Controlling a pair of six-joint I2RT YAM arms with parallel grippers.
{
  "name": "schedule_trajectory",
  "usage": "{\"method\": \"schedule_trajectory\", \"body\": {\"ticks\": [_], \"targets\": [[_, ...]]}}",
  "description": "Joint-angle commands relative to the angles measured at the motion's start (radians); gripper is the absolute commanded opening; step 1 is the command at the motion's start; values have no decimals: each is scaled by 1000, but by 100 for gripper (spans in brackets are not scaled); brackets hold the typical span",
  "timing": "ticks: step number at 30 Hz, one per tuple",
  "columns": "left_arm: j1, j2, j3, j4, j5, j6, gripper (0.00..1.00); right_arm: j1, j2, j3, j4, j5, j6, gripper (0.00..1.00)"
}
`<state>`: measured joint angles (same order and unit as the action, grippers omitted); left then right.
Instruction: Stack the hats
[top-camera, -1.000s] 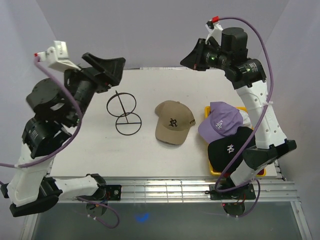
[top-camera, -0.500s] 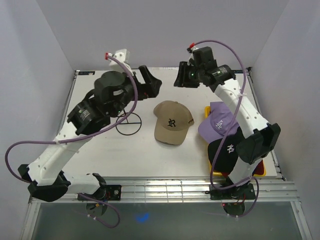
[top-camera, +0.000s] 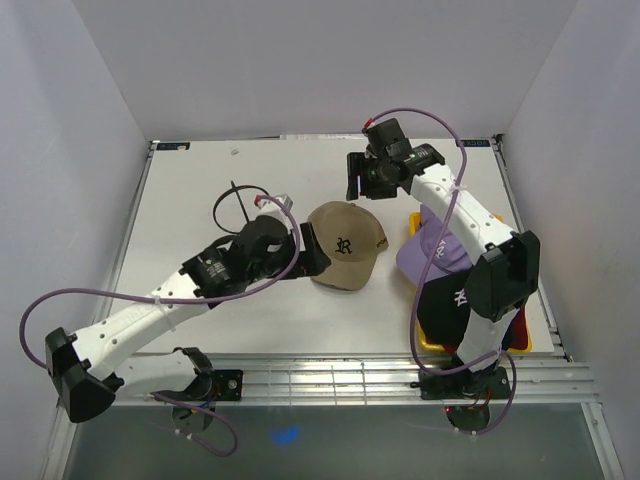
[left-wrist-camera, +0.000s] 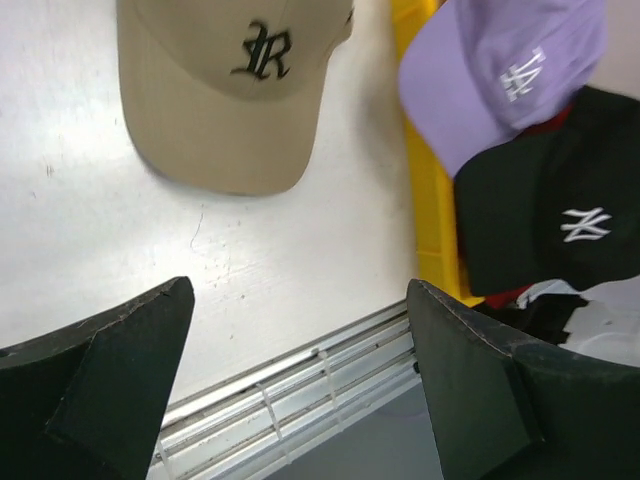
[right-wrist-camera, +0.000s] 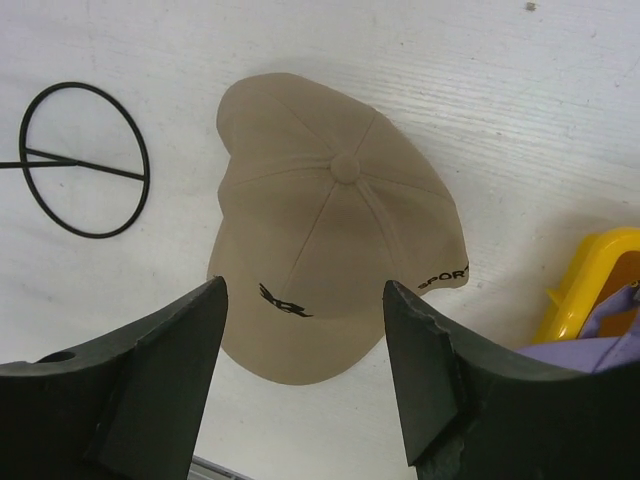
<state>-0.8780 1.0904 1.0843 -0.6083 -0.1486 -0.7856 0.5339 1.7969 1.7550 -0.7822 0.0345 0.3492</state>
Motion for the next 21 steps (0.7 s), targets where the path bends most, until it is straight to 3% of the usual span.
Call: {"method": "schedule_trajectory", "body": {"ticks": [1, 6, 11, 21], "targets": [[-54, -32, -90, 96, -41, -136, 98, -25, 41, 15, 28, -13, -39, 70], [-134, -18, -202, 171, -155, -308, 98, -58, 56, -41, 73, -93, -50, 70], [-173, -66, -444, 358, -222, -616, 98, -86, 90, -58, 121, -177, -44, 71], [-173, 104, -613, 750, -295, -790, 98, -87, 122, -83, 149, -235, -23, 70]]}}
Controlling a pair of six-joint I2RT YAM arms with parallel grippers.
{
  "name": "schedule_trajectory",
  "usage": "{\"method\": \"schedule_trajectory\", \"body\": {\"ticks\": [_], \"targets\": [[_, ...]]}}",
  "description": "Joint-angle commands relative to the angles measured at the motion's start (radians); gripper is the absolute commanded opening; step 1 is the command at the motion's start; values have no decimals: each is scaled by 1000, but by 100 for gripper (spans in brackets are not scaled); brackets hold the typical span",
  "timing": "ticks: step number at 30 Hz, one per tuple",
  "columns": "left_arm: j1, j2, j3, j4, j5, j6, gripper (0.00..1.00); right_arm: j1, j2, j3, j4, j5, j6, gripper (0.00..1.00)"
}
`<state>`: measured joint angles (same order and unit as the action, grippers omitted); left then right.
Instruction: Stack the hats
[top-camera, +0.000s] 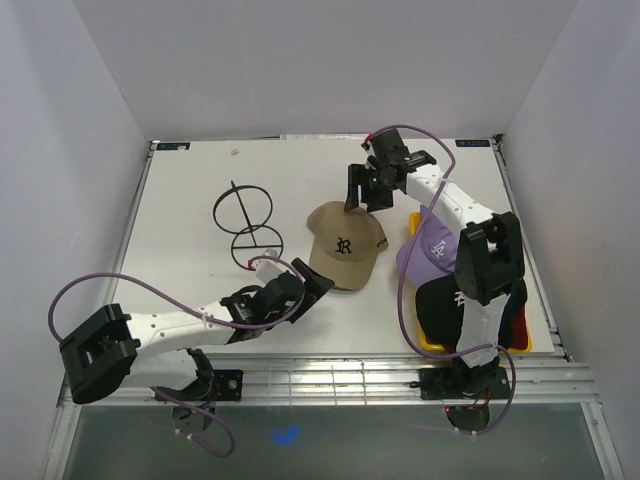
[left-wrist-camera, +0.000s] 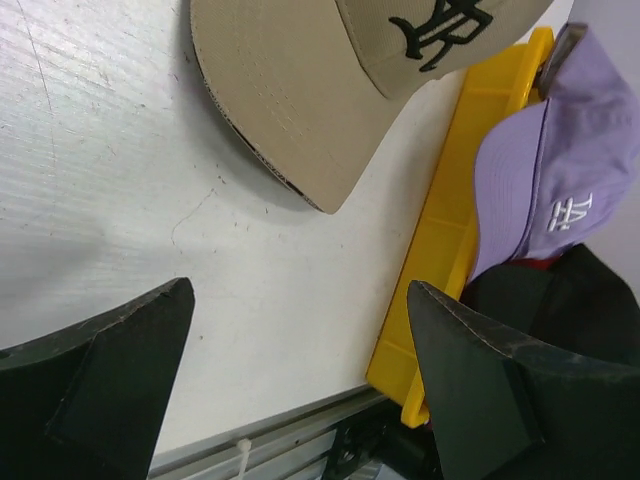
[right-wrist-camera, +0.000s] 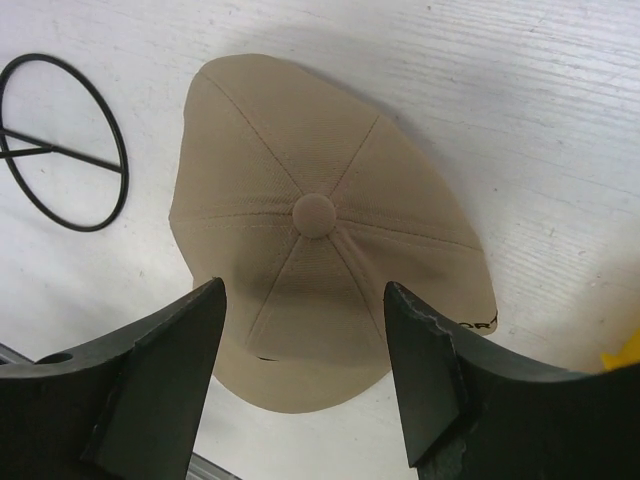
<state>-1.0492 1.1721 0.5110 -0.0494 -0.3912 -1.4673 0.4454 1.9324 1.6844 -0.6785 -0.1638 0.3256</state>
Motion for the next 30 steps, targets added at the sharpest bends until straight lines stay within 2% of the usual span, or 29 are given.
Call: {"method": "schedule_trajectory", "body": {"ticks": [1, 7, 9, 14, 18, 26, 30], "targets": [[-2, 34, -49, 207, -57, -122, 98, 1, -13, -20, 54, -40, 4, 70], [34, 124, -95, 348, -61, -149, 98, 1, -12, -38, 57, -71, 13, 68], [63, 172, -103, 432, -43, -145, 95, 1, -24, -61, 62, -69, 13, 66], [90, 280, -80, 505, 18, -139, 87, 1, -47, -92, 65, -65, 16, 63], [97, 356, -74, 543, 35, -162, 76, 1, -58, -97, 65, -82, 29, 61], [121, 376, -60, 569, 55, -146, 57, 1, -93, -121, 68, -85, 30, 60], [130, 377, -52, 589, 81, -125, 38, 1, -116, -134, 68, -82, 33, 57]]}}
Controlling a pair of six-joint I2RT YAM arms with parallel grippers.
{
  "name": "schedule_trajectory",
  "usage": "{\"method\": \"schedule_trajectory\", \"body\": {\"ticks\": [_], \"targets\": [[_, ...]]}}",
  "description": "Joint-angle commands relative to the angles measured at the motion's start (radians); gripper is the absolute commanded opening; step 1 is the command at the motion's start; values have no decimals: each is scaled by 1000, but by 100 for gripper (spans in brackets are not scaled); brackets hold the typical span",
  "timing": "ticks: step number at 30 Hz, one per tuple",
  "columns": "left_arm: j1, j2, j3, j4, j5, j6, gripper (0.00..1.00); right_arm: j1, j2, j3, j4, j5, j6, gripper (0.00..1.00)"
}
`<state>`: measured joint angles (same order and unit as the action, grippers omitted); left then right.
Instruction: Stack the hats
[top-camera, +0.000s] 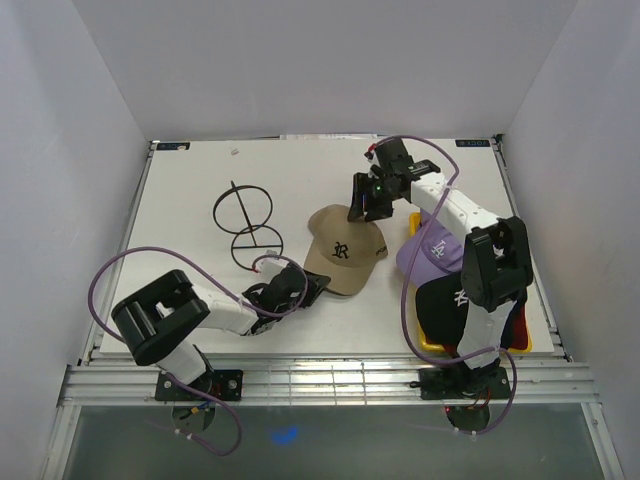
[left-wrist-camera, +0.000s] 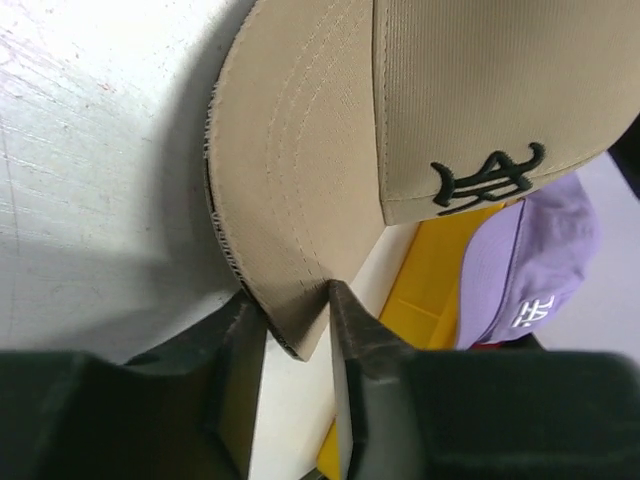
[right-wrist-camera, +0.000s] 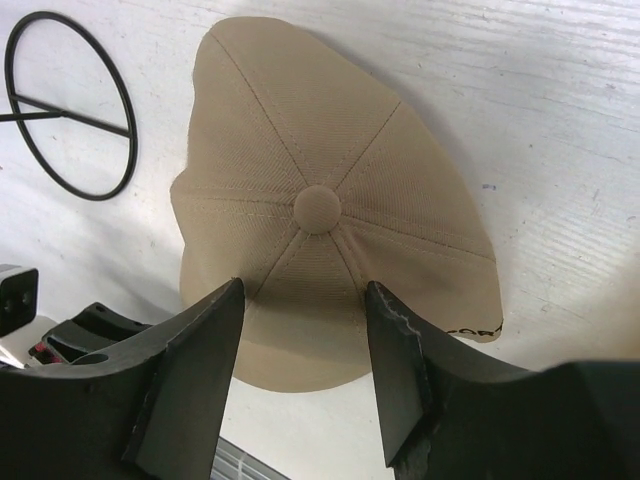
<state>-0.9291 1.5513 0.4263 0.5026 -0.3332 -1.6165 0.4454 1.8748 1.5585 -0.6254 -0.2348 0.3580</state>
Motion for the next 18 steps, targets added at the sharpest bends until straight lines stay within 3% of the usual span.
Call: {"method": "schedule_trajectory", "body": {"ticks": [1, 2, 4, 5, 6, 11, 18], "targets": [[10, -5, 34, 37, 26, 33, 34, 1, -63, -9, 15, -9, 2, 57], [12, -14, 38, 37, 31, 43, 24, 1, -68, -11, 15, -9, 1, 57], [13, -25, 49, 37, 45, 72, 15, 1, -81, -12, 16, -9, 4, 57], [13, -36, 52, 36, 46, 81, 2, 1, -86, -12, 15, -11, 4, 57], [13, -45, 57, 36, 49, 90, 0, 1, -94, -12, 15, -9, 6, 56], [13, -106, 71, 36, 71, 150, 0, -1, -121, 23, -13, 14, 12, 57], [13, -227, 149, -2, 89, 216, 0, -46, -137, 273, -169, 91, 25, 74]]}}
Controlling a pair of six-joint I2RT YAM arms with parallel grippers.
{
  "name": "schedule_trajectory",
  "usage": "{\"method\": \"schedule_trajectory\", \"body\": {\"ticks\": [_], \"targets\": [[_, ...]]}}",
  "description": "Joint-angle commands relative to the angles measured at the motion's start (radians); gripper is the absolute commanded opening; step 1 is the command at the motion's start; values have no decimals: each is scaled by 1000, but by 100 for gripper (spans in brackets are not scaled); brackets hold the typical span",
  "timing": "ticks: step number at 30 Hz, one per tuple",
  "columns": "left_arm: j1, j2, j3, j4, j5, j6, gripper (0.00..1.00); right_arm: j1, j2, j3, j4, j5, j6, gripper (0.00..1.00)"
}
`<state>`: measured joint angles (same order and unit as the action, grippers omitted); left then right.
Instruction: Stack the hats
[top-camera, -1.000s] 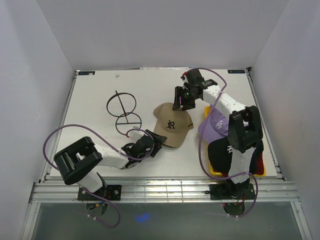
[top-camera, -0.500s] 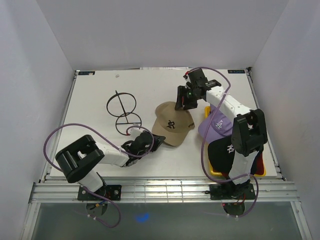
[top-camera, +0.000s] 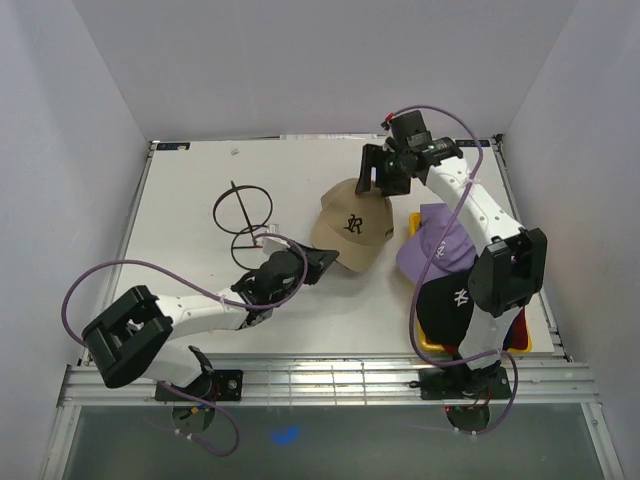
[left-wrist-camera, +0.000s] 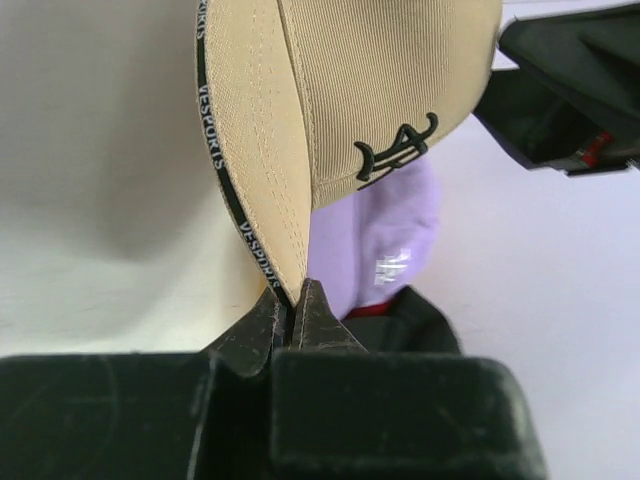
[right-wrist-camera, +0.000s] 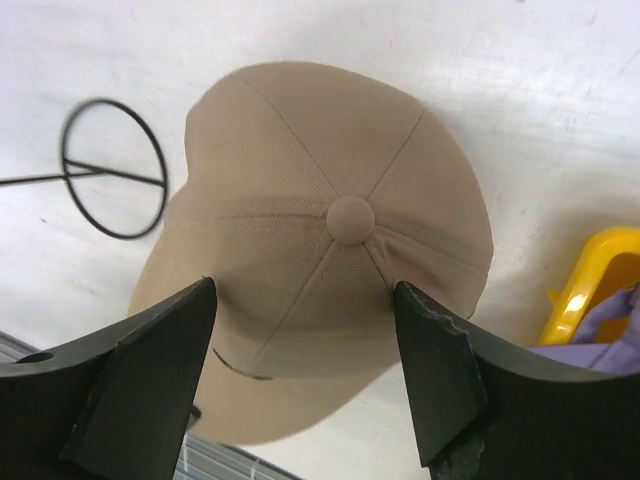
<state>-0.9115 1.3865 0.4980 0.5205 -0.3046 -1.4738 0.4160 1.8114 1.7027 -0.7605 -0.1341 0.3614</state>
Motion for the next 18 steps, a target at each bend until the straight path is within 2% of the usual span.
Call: {"method": "schedule_trajectory", "body": {"ticks": [1, 7, 9, 15, 18], "targets": [[-4, -82, 92, -31, 61, 78, 0, -28, -76, 187, -57, -9, 37, 77], [-4, -155, 221, -143, 19, 113, 0, -92, -93, 432, -129, -19, 94, 88], [-3, -175, 276, -175, -13, 128, 0, -109, -103, 463, -129, -32, 119, 90], [40, -242, 395, -266, -56, 159, 0, -115, -142, 434, -105, -53, 154, 90], [49, -299, 439, -318, -131, 171, 0, -114, -178, 387, -69, -59, 169, 90]]}}
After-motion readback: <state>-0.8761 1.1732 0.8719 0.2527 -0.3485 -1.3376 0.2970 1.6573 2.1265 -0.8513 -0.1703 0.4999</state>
